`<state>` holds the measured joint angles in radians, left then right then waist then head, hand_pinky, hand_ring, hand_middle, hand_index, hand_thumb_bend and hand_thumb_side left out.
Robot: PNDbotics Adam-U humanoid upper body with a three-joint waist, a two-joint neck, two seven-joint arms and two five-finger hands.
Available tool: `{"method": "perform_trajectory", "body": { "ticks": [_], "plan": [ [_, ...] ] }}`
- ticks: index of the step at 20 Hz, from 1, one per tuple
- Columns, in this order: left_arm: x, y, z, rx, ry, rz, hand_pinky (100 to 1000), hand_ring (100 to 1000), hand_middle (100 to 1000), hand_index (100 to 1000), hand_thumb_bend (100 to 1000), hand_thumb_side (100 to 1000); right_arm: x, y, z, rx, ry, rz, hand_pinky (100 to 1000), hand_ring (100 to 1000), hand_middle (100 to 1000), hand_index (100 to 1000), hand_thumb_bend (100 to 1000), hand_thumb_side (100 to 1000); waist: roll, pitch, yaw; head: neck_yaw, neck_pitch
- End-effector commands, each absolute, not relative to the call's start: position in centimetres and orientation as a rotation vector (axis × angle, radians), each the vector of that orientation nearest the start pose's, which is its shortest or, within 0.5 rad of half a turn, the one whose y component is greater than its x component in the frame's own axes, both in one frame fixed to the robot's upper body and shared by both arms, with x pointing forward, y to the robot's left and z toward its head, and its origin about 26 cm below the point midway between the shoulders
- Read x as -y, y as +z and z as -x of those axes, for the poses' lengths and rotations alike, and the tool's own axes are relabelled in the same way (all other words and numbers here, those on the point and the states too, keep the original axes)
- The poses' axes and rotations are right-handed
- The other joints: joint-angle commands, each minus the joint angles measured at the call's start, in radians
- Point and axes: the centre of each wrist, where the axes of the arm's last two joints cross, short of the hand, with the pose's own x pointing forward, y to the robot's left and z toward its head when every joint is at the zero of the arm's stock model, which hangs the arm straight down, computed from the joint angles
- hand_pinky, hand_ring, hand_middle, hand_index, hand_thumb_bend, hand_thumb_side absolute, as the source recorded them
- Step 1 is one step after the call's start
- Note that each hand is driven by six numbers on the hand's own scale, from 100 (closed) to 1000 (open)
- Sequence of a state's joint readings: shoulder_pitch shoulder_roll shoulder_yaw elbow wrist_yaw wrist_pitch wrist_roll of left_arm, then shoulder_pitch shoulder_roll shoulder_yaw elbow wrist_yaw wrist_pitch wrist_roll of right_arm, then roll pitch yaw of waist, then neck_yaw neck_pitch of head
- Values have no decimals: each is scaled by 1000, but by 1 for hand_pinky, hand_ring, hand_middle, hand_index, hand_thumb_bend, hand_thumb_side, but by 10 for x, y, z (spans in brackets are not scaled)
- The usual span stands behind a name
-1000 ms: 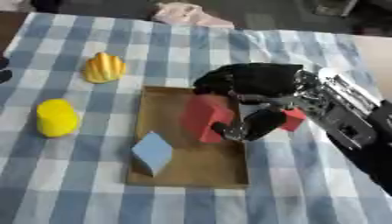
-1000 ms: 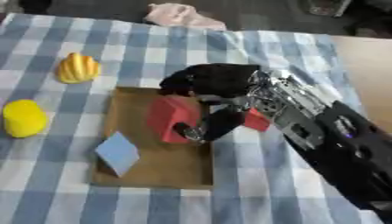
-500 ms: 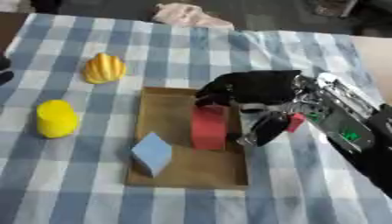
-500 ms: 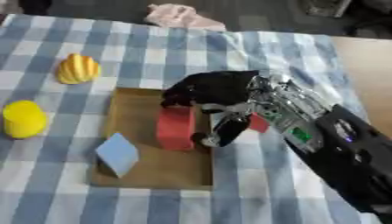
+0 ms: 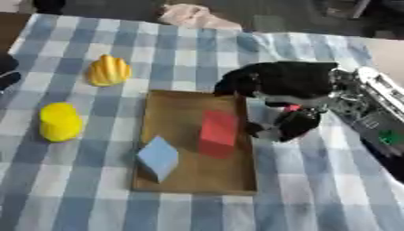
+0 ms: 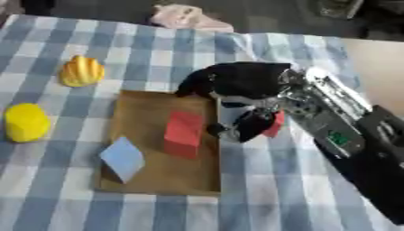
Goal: Pick up objects on the table and place them in the box.
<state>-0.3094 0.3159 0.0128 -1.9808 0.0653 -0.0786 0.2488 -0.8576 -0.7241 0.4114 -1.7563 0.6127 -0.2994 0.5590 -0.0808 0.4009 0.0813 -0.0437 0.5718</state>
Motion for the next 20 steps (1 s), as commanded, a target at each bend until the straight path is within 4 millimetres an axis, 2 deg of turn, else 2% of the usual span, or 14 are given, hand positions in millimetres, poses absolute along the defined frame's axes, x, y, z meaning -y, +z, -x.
{"method": "perform_trajectory", "body": {
  "ticks": [1,2,3,8,10,17,18,20],
  "plan": [
    [-265,207,-300,2404,-42,-225,826,792,684,803,141,821,227,330,-335,-2097,-2352,-1086,944,1000,931,1000,191,177,5,-28,-3,9,3],
    [-265,207,-300,2404,-41,-228,826,792,684,803,139,821,232,331,-332,-2114,-2345,-1106,942,1000,925,1000,184,143,5,-28,-5,11,3],
    [-266,207,-300,2403,-40,-230,826,792,684,803,141,822,237,332,-329,-2131,-2341,-1124,940,1000,921,1000,176,175,6,-28,-6,13,4],
    [-266,207,-300,2402,-40,-234,826,792,685,803,140,823,258,327,-325,-2154,-2380,-1219,926,1000,884,1000,172,187,12,-24,-12,16,3],
    [-266,207,-300,2402,-42,-234,825,792,684,803,139,824,264,322,-327,-2153,-2404,-1254,929,1000,887,1000,194,215,15,-22,-13,17,5],
    [-265,208,-300,2402,-46,-231,825,793,684,802,137,823,277,314,-340,-2166,-2456,-1326,939,1000,886,1000,175,343,20,-18,-11,15,11],
    [-265,208,-301,2402,-46,-231,825,793,684,802,137,823,280,312,-343,-2172,-2464,-1338,941,1000,888,1000,181,336,19,-18,-10,14,11],
    [-265,208,-301,2402,-46,-231,825,793,683,802,137,824,284,309,-349,-2198,-2486,-1351,954,1000,893,1000,198,186,19,-18,-8,14,12]
  ]
}}
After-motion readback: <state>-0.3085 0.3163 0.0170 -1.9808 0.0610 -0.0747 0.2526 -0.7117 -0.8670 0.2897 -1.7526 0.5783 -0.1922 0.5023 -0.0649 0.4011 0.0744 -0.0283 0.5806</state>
